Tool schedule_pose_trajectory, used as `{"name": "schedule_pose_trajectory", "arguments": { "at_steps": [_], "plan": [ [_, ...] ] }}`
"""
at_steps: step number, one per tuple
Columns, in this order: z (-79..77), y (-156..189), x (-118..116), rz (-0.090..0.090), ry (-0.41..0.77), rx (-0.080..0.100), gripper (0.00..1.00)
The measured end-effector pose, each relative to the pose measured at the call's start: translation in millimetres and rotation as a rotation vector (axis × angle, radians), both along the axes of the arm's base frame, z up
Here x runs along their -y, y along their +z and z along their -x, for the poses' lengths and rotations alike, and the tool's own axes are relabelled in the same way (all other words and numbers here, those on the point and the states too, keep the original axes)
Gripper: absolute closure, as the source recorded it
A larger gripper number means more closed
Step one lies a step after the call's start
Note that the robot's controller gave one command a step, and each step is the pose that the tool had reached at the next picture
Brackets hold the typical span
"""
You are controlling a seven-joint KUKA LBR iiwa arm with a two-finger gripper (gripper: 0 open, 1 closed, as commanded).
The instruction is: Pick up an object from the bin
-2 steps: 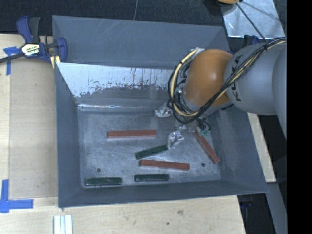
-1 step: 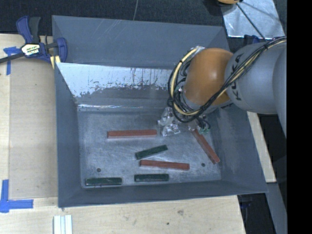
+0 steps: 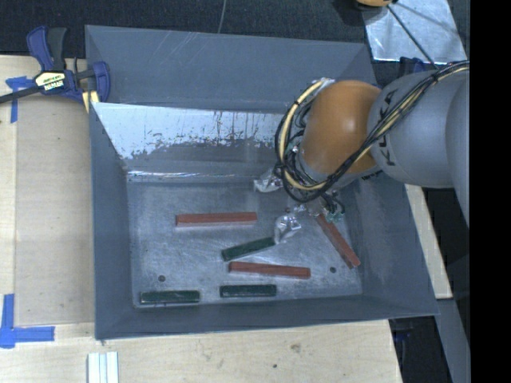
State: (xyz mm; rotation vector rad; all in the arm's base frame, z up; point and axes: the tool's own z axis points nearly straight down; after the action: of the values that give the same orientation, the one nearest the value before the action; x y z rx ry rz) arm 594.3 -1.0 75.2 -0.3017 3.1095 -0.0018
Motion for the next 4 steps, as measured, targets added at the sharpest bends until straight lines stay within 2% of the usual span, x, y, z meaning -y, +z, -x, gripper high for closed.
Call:
{"name": "schedule_pose_trajectory", "arguments": {
  "at_steps": [1,2,3,4],
  "plan": [
    [-2.7,2.6,-0.6,-0.001,0.0,0.011,1.0],
    [0.1,-0.1,-0.3,0.0,0.001,0.0,0.0],
    [0.3,-0.2,-0.3,0.0,0.001,-0.001,0.0],
    [33.5,3.2,-70.6,-0.004,-0.041,0.011,1.0]
  ]
}}
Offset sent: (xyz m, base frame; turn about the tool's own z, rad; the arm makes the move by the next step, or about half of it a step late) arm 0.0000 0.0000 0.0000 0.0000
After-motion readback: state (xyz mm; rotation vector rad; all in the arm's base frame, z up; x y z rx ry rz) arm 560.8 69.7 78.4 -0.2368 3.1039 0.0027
